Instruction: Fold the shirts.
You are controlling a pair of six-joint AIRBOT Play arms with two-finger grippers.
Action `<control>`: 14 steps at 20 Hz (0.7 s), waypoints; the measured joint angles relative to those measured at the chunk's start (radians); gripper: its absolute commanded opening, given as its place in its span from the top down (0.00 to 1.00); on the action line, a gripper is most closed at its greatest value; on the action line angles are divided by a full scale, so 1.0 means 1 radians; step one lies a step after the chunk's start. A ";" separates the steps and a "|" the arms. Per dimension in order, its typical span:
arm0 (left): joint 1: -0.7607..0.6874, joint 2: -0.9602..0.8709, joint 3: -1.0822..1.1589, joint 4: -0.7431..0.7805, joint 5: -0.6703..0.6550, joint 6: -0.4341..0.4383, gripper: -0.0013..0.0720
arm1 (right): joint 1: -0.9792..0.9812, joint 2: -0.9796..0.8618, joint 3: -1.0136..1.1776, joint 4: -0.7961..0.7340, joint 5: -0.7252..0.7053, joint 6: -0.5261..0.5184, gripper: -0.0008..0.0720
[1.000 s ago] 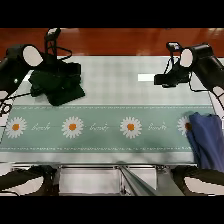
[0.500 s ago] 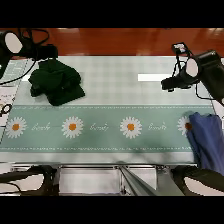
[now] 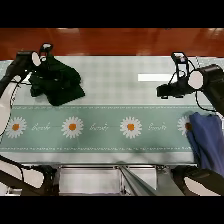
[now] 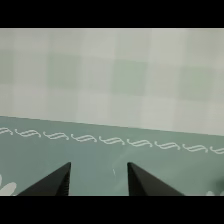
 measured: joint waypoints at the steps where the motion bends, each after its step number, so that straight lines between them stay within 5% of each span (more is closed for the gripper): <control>1: 0.002 -0.023 0.000 0.000 0.001 0.006 0.30 | 0.000 0.002 -0.002 0.008 -0.004 0.002 0.43; 3: 0.003 -0.052 0.002 0.000 0.001 0.009 0.31 | 0.000 0.002 -0.005 0.017 -0.012 0.005 0.43; 4: 0.004 -0.062 0.003 0.000 0.000 0.009 0.46 | 0.000 0.003 -0.005 0.020 -0.019 0.006 0.43; 5: 0.004 -0.069 0.008 0.000 -0.007 0.009 0.82 | 0.000 0.004 -0.006 0.025 -0.023 0.006 0.43; 6: 0.004 -0.076 0.017 0.001 -0.014 0.009 0.96 | 0.000 0.004 -0.007 0.027 -0.025 0.009 0.43; 14: -0.004 0.004 0.164 -0.039 -0.200 -0.011 0.96 | 0.000 0.068 -0.007 0.047 -0.027 0.011 0.43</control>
